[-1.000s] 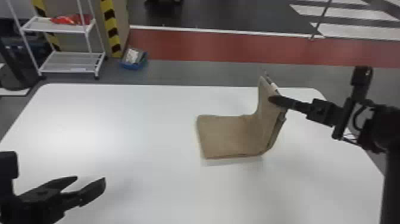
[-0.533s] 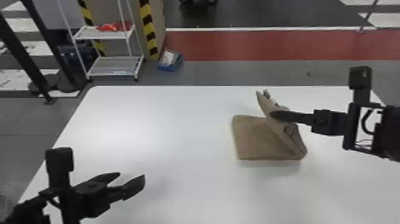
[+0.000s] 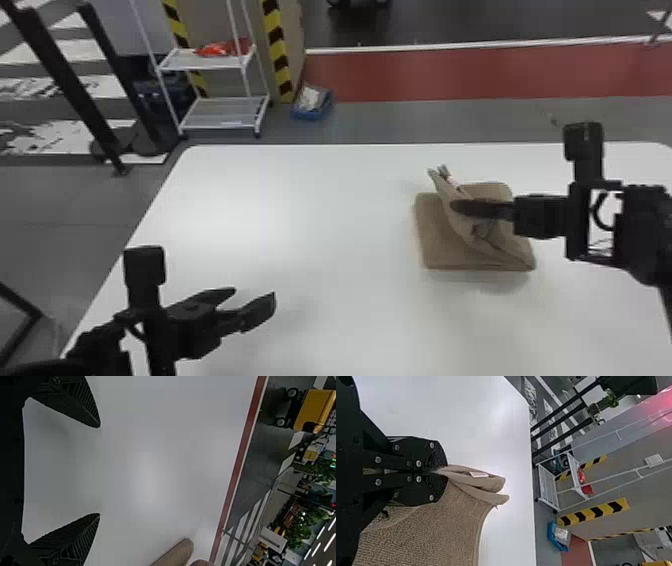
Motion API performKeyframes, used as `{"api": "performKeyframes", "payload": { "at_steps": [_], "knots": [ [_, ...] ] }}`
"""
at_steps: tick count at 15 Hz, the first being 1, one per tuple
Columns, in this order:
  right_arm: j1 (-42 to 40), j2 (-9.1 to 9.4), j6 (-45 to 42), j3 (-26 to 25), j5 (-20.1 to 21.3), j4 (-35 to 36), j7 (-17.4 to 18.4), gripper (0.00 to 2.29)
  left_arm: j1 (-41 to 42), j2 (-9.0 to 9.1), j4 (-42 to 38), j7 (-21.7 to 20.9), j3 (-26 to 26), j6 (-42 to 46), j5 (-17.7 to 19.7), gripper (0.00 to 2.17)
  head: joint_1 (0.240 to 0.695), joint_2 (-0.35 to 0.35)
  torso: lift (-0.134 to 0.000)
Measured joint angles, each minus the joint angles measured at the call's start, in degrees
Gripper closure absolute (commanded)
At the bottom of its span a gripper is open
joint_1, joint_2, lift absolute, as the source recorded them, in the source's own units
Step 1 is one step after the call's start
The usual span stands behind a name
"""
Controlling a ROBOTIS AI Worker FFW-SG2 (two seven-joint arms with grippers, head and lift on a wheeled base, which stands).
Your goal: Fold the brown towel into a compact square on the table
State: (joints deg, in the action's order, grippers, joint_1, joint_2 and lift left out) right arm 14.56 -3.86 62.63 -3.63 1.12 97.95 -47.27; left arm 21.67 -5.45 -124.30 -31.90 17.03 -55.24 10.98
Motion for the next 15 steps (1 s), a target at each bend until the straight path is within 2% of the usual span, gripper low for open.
{"api": "performKeyframes", "payload": {
  "at_steps": [2,3,5,6,8,12,13,15],
  "knots": [
    [0.26,0.25,-0.49,1.33,0.55,-1.14,0.19,1.12,0.0,0.0,0.11,0.0,0.02,0.08,0.0,0.09,0.695,0.149,-0.123],
    [0.34,0.34,-0.53,1.92,0.87,-1.45,0.31,0.87,0.01,0.0,0.15,0.0,0.02,0.09,0.0,0.09,0.695,0.154,-0.123],
    [0.32,0.59,-0.47,2.95,1.34,-1.75,0.66,0.08,0.04,0.01,0.2,-0.03,0.02,0.09,0.0,0.09,0.695,0.161,-0.123],
    [0.09,0.67,-0.46,3.21,1.37,-1.77,0.74,0.0,0.07,0.02,0.2,-0.07,0.02,0.09,0.0,0.09,0.695,0.164,-0.123],
    [-0.53,0.69,-0.57,2.69,0.26,-1.72,0.85,0.03,0.17,0.04,0.22,-0.08,0.02,0.09,0.0,0.09,0.695,0.168,-0.123],
    [-1.43,0.7,-0.83,-2.63,-9.04,-1.37,0.76,0.13,0.31,0.03,0.28,-0.14,0.02,0.1,0.0,0.09,0.695,0.165,-0.123],
    [-1.46,0.7,-1.51,-3.39,-9.92,-1.37,1.22,0.27,0.39,0.03,0.27,-0.23,0.02,0.13,0.01,0.09,0.695,0.156,-0.123],
    [-1.28,0.71,-3.56,-3.63,-9.54,-2.01,2.19,0.91,0.54,0.04,0.21,-0.65,0.02,0.2,0.07,0.09,0.695,0.147,-0.123]
  ]
}}
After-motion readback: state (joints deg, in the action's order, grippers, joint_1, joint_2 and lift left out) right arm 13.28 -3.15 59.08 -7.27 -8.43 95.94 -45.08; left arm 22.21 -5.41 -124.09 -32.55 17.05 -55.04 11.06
